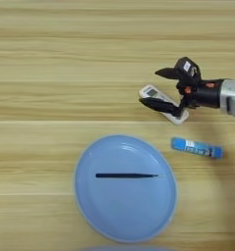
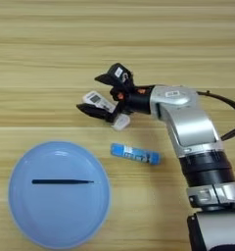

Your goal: Move the objects on the table

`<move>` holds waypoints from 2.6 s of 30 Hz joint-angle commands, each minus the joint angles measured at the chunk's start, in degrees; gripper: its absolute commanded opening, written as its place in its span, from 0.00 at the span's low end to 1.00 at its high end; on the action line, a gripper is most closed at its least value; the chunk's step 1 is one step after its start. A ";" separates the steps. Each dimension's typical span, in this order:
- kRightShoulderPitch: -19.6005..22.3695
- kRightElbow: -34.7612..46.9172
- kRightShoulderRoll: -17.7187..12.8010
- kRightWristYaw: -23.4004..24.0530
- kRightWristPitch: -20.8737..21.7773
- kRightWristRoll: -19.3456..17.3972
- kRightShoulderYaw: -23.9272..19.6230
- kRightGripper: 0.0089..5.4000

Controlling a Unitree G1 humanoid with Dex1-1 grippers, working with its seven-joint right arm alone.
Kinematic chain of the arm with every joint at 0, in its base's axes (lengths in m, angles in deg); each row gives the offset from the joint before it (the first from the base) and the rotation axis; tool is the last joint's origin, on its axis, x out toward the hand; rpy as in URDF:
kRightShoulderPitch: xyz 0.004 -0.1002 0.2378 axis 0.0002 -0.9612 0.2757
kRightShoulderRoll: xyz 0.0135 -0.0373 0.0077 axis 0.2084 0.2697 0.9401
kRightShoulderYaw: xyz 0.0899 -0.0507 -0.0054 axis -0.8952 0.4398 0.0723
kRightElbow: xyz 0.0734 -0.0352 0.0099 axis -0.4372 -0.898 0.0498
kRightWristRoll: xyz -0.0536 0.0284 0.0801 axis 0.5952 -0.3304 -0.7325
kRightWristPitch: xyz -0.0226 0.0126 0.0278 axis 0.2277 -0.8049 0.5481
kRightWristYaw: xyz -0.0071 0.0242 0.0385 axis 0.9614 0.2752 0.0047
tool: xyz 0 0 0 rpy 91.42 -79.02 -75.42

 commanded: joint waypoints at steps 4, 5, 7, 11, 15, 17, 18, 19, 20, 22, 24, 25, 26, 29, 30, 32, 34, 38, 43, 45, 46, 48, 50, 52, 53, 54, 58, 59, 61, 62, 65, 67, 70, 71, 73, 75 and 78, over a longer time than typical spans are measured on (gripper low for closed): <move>7.97 -8.00 -1.05 4.63 4.46 3.75 -0.51 0.99; 8.28 -9.16 -0.86 4.87 5.03 4.32 -0.27 0.99; 8.79 -11.54 -0.57 5.31 6.41 5.44 0.25 0.99; 10.06 -17.78 0.83 6.95 8.91 7.93 1.47 0.99; 11.28 -22.39 1.92 7.58 11.30 9.39 2.23 0.99; 11.90 -24.58 2.36 7.88 12.30 10.18 2.45 0.99; 12.16 -25.59 2.56 8.03 12.78 10.51 2.55 0.99; 12.36 -26.34 2.74 8.13 13.08 10.72 2.62 0.99; 12.56 -27.00 2.85 8.16 13.40 10.88 2.65 0.99; 12.78 -28.06 3.07 8.19 13.89 11.21 2.80 0.99; 12.96 -29.11 3.30 8.24 14.35 11.59 3.00 0.99; 13.12 -29.72 3.43 8.19 14.45 11.74 3.01 0.99; 13.35 -30.57 3.59 8.15 14.60 11.90 3.03 0.99; 14.07 -32.94 3.98 8.08 15.15 12.37 3.17 0.99; 14.29 -33.58 4.08 7.99 15.27 12.45 3.20 0.99; 14.92 -35.39 4.26 7.95 15.73 12.78 3.35 0.99; 15.53 -37.08 4.45 7.41 15.72 12.92 3.53 0.99; 17.01 -40.95 4.97 7.36 16.62 13.51 3.72 0.92; 18.26 -44.03 5.06 7.07 17.95 13.89 3.84 0.80; 18.58 -44.69 5.10 7.00 18.35 13.92 3.83 0.75; 18.73 -44.86 5.13 6.96 18.46 13.91 3.82 0.73; 18.94 -45.05 5.18 6.98 18.77 13.91 3.77 0.68; 19.13 -44.91 5.18 7.00 18.92 13.82 3.64 0.64; 19.25 -44.47 5.13 6.85 18.86 13.64 3.51 0.61; 19.26 -44.26 5.12 6.77 18.81 13.56 3.45 0.57; 19.25 -44.04 5.11 6.69 18.75 13.48 3.41 0.54; 18.63 -41.40 5.03 5.87 18.06 12.73 2.99 0.54; 18.25 -39.93 4.97 5.41 17.74 12.34 2.80 0.54; 16.91 -34.54 4.72 4.10 16.42 11.17 2.22 0.54; 16.07 -31.33 4.54 3.50 15.49 10.63 1.97 0.54; 13.37 -21.36 3.84 1.92 12.00 9.06 1.29 0.54; 11.81 -15.30 3.46 1.21 9.71 8.17 0.80 0.54; 9.46 -7.12 2.85 0.28 6.42 7.07 0.46 0.54; 8.65 -4.73 2.64 0.00 5.51 6.84 0.45 0.54; 6.75 0.24 2.10 -0.87 3.70 6.00 0.61 0.54; 5.08 4.62 1.58 -1.60 2.09 5.21 0.76 0.54; 2.97 10.12 0.81 -2.52 -0.02 4.05 0.79 0.54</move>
